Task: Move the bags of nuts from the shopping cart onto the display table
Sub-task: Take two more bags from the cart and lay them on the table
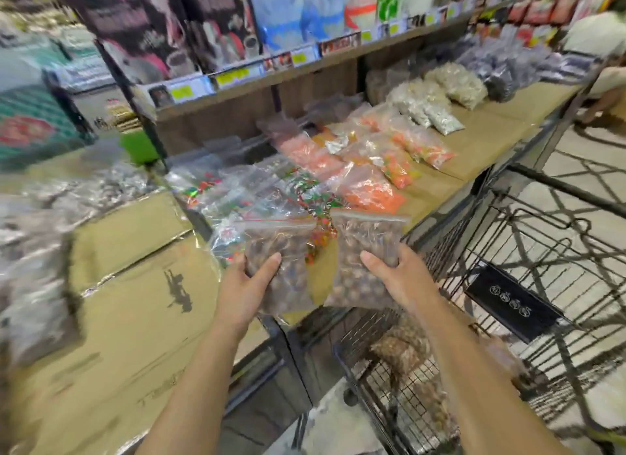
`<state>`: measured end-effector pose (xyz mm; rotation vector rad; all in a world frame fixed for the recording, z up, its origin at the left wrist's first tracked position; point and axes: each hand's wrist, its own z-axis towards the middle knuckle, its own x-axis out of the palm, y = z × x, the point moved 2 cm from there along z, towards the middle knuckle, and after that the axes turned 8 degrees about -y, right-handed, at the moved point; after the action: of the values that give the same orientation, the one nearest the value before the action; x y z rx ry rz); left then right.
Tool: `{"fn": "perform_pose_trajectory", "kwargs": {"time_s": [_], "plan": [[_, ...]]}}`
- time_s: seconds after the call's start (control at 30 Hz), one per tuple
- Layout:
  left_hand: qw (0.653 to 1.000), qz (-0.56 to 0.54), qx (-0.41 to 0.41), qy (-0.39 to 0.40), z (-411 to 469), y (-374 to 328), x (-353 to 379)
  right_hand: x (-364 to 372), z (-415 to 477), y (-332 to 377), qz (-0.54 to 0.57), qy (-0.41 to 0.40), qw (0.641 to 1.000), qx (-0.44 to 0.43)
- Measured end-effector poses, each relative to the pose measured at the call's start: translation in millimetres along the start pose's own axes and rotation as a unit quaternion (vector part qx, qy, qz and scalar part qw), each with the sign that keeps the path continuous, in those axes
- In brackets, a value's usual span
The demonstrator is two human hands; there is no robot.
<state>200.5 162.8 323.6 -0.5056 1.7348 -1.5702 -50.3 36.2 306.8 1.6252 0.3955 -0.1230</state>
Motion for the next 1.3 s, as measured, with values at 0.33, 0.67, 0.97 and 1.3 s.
{"fn": "perform_pose_trajectory", "kwargs": {"time_s": [0.33,0.67,0.97,1.3], "plan": [[0.992,-0.042,-0.028,-0.119,-10.0,25.7,-153.8,119.3,-47.9,68.7,0.014,0.109,0.992,-0.061],[0.974,-0.029,-0.042,-0.223,-36.1,65.9,-319.0,255.2,-126.0,116.1,-0.021,0.203,0.975,-0.091],[0.953,-0.022,-0.084,-0.291,-63.6,105.5,-411.3,351.4,-174.3,125.6,-0.064,0.247,0.960,-0.111],[0.925,-0.015,-0.109,-0.363,-69.5,119.3,-450.0,414.5,-176.8,125.5,-0.083,0.301,0.942,-0.120]]}}
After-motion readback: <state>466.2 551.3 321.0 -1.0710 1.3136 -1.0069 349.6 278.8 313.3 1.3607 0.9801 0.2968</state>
